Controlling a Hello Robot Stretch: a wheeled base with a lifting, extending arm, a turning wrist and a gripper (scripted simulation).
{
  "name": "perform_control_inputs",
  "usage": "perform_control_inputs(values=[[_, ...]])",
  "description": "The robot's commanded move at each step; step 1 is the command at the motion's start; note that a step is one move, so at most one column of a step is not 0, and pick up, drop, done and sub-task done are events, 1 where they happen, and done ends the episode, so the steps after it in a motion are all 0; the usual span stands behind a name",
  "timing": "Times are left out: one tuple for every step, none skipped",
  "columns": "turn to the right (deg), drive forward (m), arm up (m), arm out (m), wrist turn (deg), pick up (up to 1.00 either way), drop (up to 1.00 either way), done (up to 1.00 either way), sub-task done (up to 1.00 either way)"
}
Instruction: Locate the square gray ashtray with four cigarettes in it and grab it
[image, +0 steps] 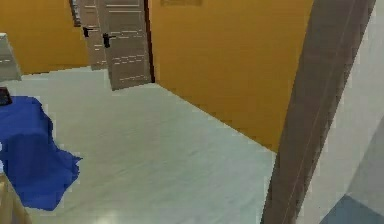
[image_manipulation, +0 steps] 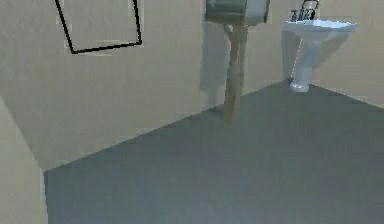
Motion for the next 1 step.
perform_control_inputs(values=[[0.0,0.1,0.0,0.0,0.0,0.0,0.0,0.0,0.0]])
